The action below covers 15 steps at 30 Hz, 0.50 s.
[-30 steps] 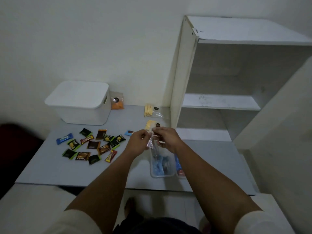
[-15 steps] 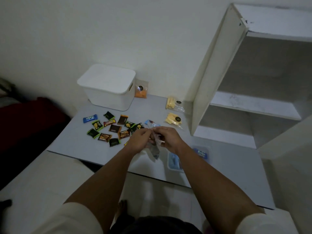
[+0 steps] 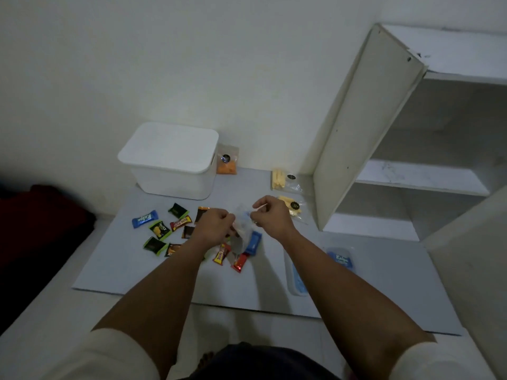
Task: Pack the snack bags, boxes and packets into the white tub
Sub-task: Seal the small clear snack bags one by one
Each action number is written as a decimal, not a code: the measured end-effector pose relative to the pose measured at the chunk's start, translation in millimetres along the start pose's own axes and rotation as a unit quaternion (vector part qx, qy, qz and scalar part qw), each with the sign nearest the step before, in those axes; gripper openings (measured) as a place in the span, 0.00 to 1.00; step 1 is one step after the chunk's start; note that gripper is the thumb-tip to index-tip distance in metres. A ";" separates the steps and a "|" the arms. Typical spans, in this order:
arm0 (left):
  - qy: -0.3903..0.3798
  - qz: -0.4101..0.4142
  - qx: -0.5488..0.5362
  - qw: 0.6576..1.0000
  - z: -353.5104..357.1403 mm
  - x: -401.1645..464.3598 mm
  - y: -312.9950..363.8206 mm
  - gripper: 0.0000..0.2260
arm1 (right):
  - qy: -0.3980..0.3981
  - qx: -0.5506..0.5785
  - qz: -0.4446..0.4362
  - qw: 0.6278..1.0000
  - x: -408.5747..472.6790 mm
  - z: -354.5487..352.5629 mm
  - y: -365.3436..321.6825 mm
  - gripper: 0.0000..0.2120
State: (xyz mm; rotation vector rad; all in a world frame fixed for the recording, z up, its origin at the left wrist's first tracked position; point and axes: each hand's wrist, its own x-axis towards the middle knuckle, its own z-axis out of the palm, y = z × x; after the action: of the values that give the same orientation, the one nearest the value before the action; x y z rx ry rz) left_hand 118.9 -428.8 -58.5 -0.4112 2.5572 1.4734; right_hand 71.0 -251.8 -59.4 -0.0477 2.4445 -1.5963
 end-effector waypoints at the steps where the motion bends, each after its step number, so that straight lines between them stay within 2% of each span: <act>1: 0.004 0.008 0.007 1.000 -6.1 5.1 -1.5 0.15 | 0.010 -0.033 -0.020 0.999 2.7 4.2 -3.1 0.08; 4: 0.008 0.044 0.026 0.999 -20.1 15.3 1.9 0.17 | 0.002 -0.130 -0.075 0.989 6.7 22.0 -17.0 0.05; 6: 0.009 0.073 0.040 0.997 -29.9 16.8 6.4 0.20 | -0.031 -0.182 -0.056 0.981 7.7 35.8 -27.2 0.08; 9: 0.009 0.093 0.058 0.994 -46.4 21.0 0.7 0.19 | -0.012 -0.195 -0.028 0.980 9.7 52.4 -38.7 0.10; 13: 0.008 0.080 0.025 0.996 -69.1 26.9 -9.9 0.13 | 0.021 -0.197 -0.078 0.977 3.5 72.8 -52.3 0.13; 15: 0.015 0.081 0.032 0.996 -75.7 28.7 -9.9 0.14 | 0.036 -0.202 -0.099 0.974 -2.8 84.1 -56.9 0.15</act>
State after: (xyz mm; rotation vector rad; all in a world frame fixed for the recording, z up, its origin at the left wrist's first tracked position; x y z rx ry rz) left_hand 94.5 -503.5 -36.5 -0.2228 2.7110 1.4409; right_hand 85.4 -350.4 -39.6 -0.3142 2.8595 -1.1557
